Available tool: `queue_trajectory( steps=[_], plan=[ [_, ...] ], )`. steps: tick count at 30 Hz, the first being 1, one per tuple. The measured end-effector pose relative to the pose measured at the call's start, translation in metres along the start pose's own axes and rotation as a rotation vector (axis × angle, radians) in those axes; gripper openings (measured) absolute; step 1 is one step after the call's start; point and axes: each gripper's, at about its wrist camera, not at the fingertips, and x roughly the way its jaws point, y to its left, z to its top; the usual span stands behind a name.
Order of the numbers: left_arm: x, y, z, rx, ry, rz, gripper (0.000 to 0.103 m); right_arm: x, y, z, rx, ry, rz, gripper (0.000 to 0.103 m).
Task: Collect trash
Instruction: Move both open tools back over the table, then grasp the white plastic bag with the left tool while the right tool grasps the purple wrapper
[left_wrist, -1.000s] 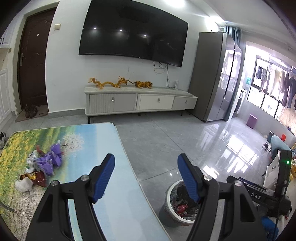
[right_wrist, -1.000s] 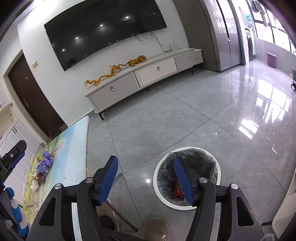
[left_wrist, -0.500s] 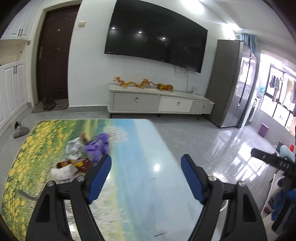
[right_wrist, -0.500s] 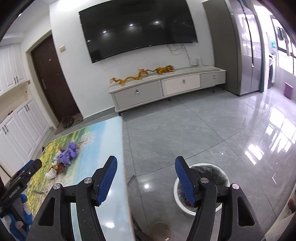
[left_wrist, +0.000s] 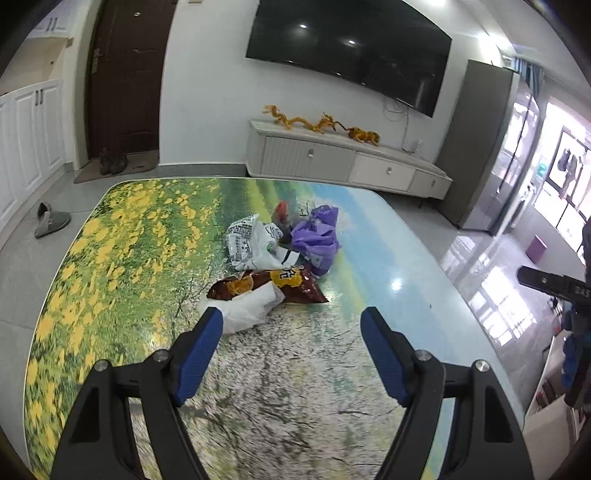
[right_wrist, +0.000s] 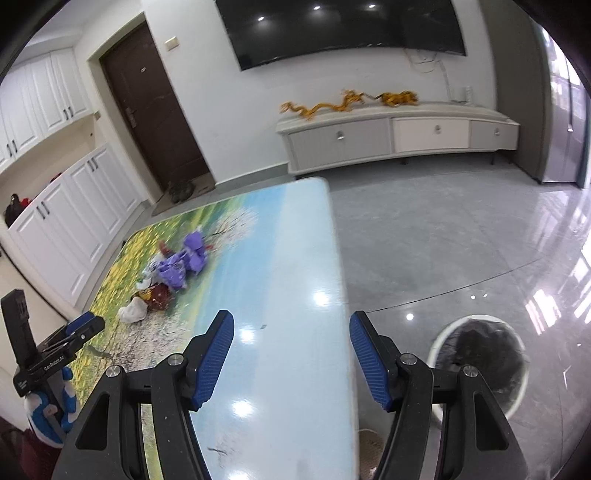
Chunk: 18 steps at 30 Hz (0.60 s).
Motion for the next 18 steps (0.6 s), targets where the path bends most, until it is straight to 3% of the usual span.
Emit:
queue_trajectory(
  steps=[8,11,18],
  plan=[
    [0.044,0.012,0.011,0.109,0.091,-0.003,0.064,0.076,0.058,0.003,-0.098,0.117,0.154,0.063],
    [0.059,0.017,0.01,0.119,0.123,-0.001,0.057,0.097,0.079,0.009,-0.135,0.138,0.208,0.063],
    [0.07,0.026,0.009,0.107,0.129,-0.004,0.054,0.141,0.122,0.026,-0.182,0.152,0.292,0.062]
  ],
)
